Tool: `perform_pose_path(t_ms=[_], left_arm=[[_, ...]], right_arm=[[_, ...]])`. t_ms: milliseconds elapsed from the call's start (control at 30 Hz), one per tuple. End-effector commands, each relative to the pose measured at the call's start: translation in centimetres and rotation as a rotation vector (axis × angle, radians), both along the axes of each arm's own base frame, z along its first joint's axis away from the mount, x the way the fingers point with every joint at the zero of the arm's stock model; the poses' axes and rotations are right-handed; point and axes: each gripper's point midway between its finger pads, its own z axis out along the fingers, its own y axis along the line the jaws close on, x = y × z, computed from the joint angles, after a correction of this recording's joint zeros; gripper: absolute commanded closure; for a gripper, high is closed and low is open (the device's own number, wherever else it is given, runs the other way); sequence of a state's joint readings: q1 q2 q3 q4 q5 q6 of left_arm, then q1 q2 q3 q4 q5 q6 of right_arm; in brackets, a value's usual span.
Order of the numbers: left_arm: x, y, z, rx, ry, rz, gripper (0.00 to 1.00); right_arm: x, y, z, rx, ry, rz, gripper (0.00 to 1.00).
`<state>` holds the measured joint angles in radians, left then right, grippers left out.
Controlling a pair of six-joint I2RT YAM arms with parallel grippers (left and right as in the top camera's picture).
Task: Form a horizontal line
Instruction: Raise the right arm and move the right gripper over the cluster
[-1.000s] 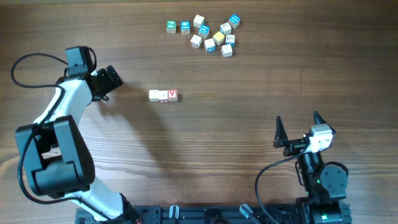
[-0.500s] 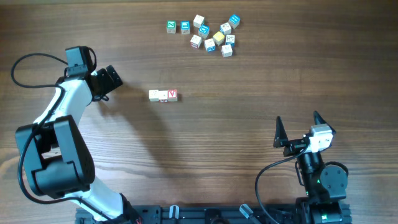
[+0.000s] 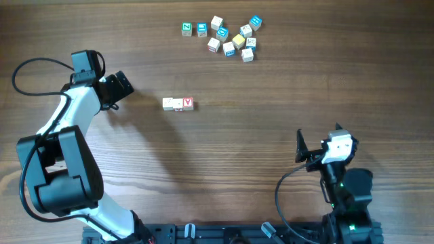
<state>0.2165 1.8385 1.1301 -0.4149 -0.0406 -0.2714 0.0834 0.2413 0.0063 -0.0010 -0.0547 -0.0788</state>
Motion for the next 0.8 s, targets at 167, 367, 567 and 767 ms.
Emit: perform_pose_path(t_ms=[167,367,567,767], left_arm=[[-0.3,0.3,-0.4,0.01,0.014,0.007,0.0],[-0.3,0.3,-0.4,0.01,0.014,0.007,0.0],[-0.3,0.3,-0.4,0.01,0.014,0.007,0.0],[-0.3,0.3,-0.4,0.01,0.014,0.007,0.0]], right_arm=[[-0.6,-1.2,-6.8,-0.764,0.194,0.234,0.0],[-1.1,-1.2,-8.8,-1.59,0.105,0.661,0.0],[-1.0,-0.3,-8.6,-1.869,-0.024,0.822,0.0],[-0.1,-0.9,-7.3,-1.905,-0.033,0.744,0.0]])
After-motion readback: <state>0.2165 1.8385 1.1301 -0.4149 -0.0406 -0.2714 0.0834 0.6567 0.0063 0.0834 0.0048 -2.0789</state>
